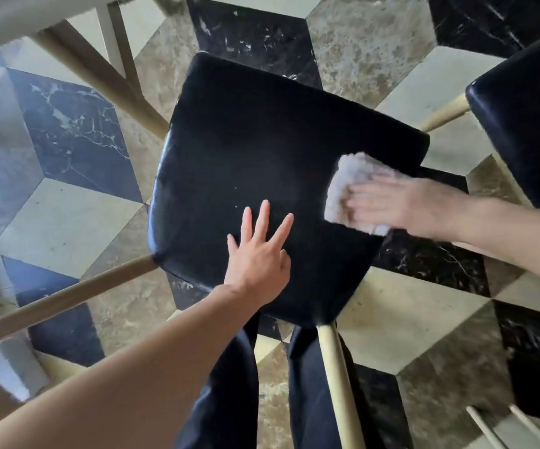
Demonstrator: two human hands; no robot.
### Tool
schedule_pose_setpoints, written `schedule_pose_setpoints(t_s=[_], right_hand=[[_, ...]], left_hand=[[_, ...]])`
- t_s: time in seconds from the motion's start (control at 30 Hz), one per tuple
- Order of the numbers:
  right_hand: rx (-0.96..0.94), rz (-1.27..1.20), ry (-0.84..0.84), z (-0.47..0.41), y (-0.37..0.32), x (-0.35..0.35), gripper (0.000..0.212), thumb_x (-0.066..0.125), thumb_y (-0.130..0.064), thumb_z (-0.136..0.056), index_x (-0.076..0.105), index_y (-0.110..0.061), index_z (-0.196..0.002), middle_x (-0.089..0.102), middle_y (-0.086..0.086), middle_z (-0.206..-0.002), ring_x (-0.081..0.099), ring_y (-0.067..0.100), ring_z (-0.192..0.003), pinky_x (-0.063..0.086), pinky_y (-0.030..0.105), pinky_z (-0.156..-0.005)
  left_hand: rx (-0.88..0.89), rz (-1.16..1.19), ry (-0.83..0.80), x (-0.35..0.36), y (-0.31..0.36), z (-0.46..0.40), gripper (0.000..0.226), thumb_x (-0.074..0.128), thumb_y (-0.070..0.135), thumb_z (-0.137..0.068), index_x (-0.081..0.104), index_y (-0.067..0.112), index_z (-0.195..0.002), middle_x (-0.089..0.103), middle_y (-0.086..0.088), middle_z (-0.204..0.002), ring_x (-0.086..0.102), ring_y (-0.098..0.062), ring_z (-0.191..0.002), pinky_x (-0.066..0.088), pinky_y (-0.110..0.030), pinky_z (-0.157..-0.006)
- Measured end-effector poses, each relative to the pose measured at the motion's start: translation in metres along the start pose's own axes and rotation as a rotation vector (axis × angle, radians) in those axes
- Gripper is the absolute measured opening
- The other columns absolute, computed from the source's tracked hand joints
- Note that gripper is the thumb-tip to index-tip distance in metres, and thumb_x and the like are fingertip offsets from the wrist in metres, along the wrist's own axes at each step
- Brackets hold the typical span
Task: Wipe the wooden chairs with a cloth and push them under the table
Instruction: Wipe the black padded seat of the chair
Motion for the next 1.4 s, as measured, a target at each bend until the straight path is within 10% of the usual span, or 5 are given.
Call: schedule_pose_setpoints(t_s=[0.17,0.3,0.63,0.87,1.4], right_hand=[[0.729,-0.217,0.012,0.033,0.107,-0.011,0.079,0.048,0.016,-0.083,0.035,-0.015,-0.154,0.025,0.005,-0.164,0.015,0.025,-0.153,0.01,0.04,-0.125],[1.175,-0.437,0.129,0.048,0.084,0.008,0.091,0.046,0.015,-0.082,0.02,-0.028,-0.158,0.008,-0.012,-0.167,0.015,0.023,-0.153,0.04,0.041,-0.11],[1.019,-0.526,0.126,0.02,-0.078,0.053,0.081,0.062,0.008,-0.08,0.038,-0.018,-0.153,0.032,0.0,-0.162,0.025,0.026,-0.15,0.021,0.048,-0.122],[0.904,-0.651,0.106,0.022,-0.133,0.058,0.063,0.031,-0.007,-0.089,0.044,-0.018,-0.15,0.033,-0.001,-0.161,0.02,0.022,-0.152,-0.008,0.035,-0.123],[0.991,-1.202,0.08,0.045,-0.107,0.034,0.069,0.042,0.016,-0.088,0.046,-0.018,-0.148,0.04,0.005,-0.156,0.036,0.02,-0.144,0.025,0.025,-0.12]], left_hand=[[-0.036,0.017,-0.016,0.009,0.026,-0.01,0.069,0.04,0.032,-0.101,0.008,0.043,-0.16,-0.015,0.001,-0.172,-0.02,-0.037,-0.155,0.018,-0.074,-0.116],[-0.097,0.032,-0.025,0.017,0.025,-0.007,0.072,0.041,0.031,-0.101,0.003,0.044,-0.161,-0.023,0.001,-0.17,-0.024,-0.036,-0.154,0.018,-0.075,-0.115],[-0.152,-0.048,-0.103,0.026,0.037,-0.004,0.091,0.043,0.013,-0.092,-0.009,0.04,-0.161,-0.032,-0.004,-0.166,-0.027,-0.039,-0.153,0.016,-0.072,-0.118],[-0.112,-0.027,-0.183,0.04,0.046,0.011,0.094,0.048,0.011,-0.09,-0.002,0.05,-0.159,-0.036,0.002,-0.165,-0.029,-0.039,-0.152,0.028,-0.077,-0.109],[-0.147,0.095,-0.386,0.022,0.067,0.03,0.081,0.041,0.017,-0.096,0.004,0.05,-0.159,-0.013,-0.001,-0.172,0.0,-0.043,-0.157,0.023,-0.053,-0.123]])
Point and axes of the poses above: each hand's wrist, its own z-axis away from the middle knuckle, its own x-axis out of the palm, y = z × x, the point moved 9 cm from there along -z, towards the middle knuckle
